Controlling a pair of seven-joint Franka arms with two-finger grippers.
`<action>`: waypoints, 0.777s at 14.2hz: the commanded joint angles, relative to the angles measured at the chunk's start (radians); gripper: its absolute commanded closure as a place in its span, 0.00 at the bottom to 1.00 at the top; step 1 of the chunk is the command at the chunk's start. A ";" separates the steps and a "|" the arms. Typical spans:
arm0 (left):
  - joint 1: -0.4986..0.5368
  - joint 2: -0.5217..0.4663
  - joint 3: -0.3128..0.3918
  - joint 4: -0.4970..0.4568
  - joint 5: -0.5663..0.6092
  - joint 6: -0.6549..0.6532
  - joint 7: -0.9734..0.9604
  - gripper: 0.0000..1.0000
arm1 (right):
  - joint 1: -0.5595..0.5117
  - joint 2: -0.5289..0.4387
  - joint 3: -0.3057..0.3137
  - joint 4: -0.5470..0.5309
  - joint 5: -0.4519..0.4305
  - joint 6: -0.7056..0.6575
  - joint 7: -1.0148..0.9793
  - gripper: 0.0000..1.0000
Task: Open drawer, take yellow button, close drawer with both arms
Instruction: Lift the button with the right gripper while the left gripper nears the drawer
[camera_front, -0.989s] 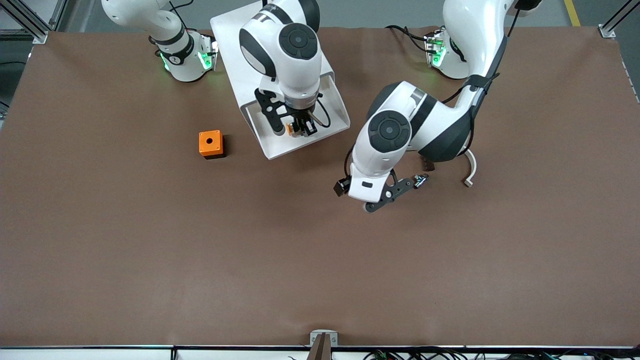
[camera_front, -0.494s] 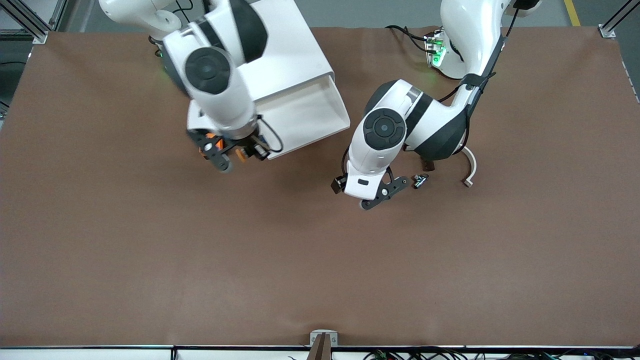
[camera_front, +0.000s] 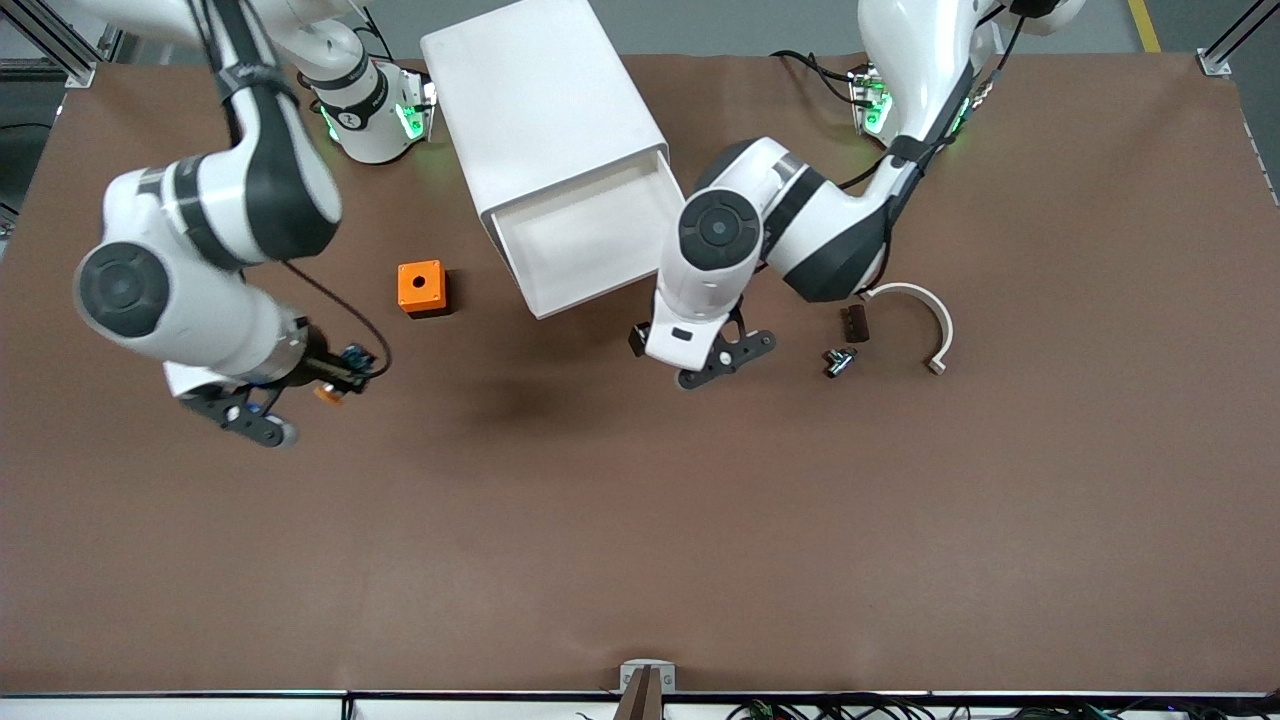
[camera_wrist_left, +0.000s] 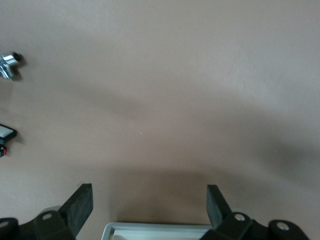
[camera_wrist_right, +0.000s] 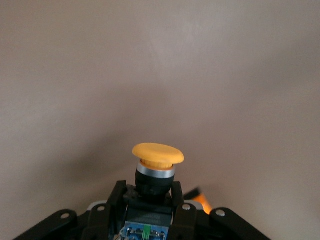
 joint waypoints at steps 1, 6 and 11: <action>-0.038 -0.020 -0.003 -0.026 0.008 0.008 -0.002 0.00 | -0.098 0.036 0.022 -0.038 0.003 0.103 -0.206 1.00; -0.078 -0.020 -0.003 -0.036 0.003 0.008 0.001 0.00 | -0.224 0.185 0.022 -0.036 -0.012 0.307 -0.563 1.00; -0.133 -0.020 -0.005 -0.052 -0.018 0.008 0.004 0.00 | -0.257 0.294 0.022 -0.038 -0.012 0.449 -0.661 0.99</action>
